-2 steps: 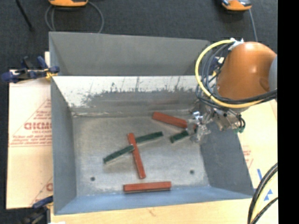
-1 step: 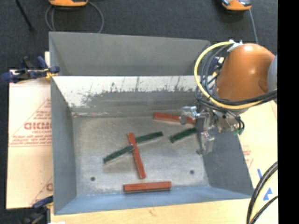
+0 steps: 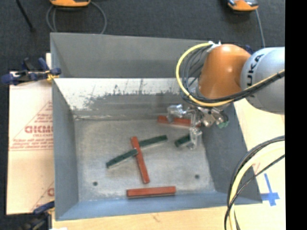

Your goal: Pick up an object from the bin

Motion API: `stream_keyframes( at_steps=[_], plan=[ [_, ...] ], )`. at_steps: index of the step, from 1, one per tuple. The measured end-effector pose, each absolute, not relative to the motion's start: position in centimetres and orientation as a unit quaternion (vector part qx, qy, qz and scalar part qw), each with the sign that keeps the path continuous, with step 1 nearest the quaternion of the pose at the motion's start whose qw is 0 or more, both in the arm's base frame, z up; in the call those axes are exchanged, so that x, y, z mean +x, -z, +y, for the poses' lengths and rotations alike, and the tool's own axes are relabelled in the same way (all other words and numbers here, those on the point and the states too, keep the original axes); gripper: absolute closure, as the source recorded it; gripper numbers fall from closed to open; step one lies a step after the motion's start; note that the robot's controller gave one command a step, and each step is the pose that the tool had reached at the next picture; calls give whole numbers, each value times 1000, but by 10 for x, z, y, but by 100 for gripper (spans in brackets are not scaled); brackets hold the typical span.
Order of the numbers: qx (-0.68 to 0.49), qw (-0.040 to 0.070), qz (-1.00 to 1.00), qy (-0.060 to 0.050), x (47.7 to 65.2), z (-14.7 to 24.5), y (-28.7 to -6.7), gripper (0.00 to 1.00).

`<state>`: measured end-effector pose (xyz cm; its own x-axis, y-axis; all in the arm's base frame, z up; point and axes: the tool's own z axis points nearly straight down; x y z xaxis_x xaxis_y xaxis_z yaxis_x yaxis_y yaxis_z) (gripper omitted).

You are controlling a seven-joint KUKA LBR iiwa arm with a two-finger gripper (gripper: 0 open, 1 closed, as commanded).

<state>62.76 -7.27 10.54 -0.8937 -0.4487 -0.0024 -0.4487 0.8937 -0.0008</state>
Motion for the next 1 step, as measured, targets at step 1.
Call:
stream_keyframes(
  at_steps=[1],
  plan=[
    [-252, 5, 968, 0, 654, -6, -71, 0]
  ],
)
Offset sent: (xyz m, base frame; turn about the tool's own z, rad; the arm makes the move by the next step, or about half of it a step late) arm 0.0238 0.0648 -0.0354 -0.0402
